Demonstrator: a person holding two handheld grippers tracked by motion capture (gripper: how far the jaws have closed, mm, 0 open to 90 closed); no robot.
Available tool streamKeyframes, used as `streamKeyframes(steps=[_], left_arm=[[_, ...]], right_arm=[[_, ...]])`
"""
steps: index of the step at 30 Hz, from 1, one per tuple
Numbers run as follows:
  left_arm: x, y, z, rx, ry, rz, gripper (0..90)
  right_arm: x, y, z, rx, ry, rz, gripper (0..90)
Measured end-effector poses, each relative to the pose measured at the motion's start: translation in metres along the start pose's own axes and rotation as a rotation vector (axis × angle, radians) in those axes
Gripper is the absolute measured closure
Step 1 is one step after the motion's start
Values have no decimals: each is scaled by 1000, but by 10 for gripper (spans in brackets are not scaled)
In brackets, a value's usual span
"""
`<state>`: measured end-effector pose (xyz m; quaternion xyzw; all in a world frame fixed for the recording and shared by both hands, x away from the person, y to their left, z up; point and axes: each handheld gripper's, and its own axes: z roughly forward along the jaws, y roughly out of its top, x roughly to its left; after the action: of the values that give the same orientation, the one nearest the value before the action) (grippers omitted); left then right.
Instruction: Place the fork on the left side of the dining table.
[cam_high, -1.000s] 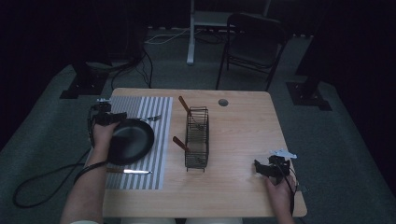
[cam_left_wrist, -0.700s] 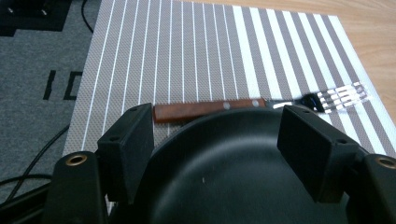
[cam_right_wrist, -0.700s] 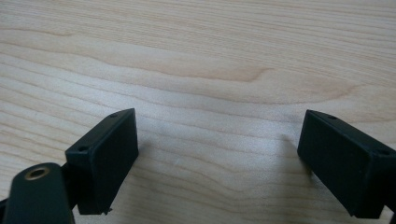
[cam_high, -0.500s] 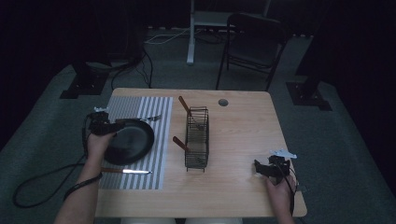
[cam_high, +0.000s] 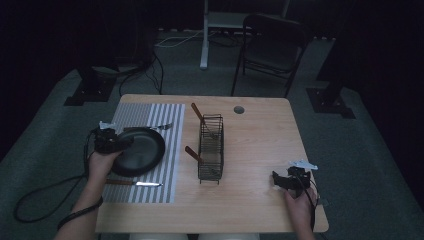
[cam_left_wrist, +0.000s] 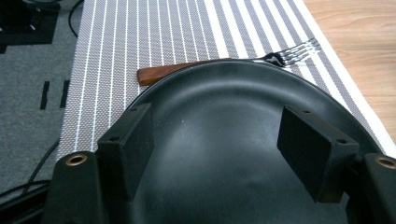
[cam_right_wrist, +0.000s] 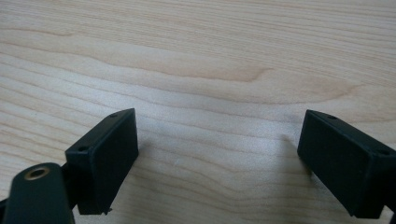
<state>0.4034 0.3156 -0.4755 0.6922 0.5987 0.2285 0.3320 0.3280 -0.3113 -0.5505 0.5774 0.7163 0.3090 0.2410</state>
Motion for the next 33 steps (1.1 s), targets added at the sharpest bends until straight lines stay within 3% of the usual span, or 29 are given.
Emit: streamKeyframes(steps=[11, 14, 21, 33], left_arm=[[-2, -21, -21, -11, -36, 3, 276], [-3, -27, -24, -3, -31, 15, 276], [-2, -41, -34, -10, -39, 1, 276], [-10, -65, -49, -17, -41, 37, 276]], right_arm=[[0, 0, 0, 0, 0, 0, 120], [0, 0, 0, 0, 0, 0, 120], [0, 0, 0, 0, 0, 0, 120], [0, 0, 0, 0, 0, 0, 120]])
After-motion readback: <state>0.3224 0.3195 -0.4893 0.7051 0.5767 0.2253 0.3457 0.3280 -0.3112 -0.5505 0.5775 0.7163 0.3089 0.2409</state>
